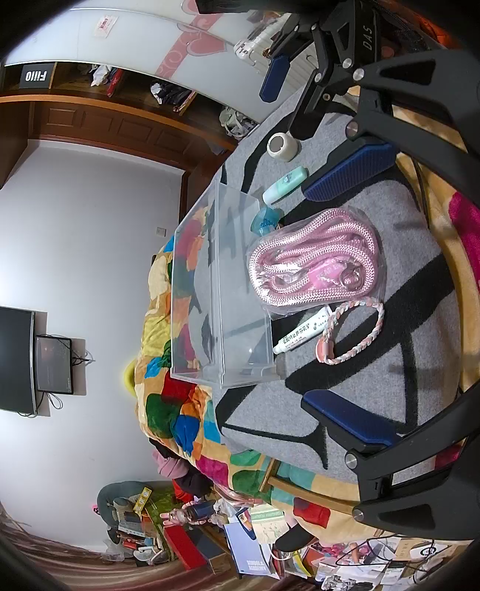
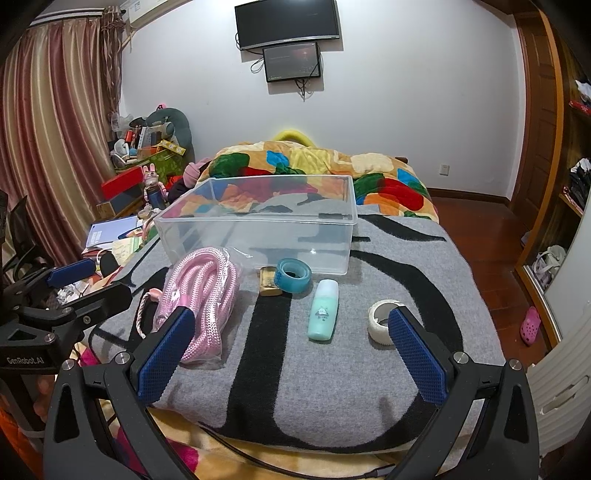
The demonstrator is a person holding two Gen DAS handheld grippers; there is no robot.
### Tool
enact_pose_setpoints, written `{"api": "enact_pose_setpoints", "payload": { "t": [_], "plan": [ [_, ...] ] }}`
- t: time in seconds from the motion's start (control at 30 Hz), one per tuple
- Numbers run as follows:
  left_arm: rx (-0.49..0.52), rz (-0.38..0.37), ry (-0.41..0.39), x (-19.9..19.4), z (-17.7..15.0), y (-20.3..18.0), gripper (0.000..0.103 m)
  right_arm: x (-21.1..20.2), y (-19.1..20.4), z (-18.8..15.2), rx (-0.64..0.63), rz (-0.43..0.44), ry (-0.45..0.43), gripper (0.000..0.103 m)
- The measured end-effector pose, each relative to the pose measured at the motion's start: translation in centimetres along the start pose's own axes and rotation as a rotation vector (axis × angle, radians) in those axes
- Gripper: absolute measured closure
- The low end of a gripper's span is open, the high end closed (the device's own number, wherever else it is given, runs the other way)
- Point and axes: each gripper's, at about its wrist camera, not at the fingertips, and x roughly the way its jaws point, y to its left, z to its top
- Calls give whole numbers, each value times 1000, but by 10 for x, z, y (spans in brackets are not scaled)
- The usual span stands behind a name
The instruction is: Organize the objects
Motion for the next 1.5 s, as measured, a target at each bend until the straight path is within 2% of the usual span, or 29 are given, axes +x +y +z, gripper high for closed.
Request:
{"api": "enact_pose_setpoints", "payload": {
  "t": [1.5],
  "plan": [
    [-4,-3,8,1,-3,-2,0,-4,4,1,-5,7,0,0]
  ]
}}
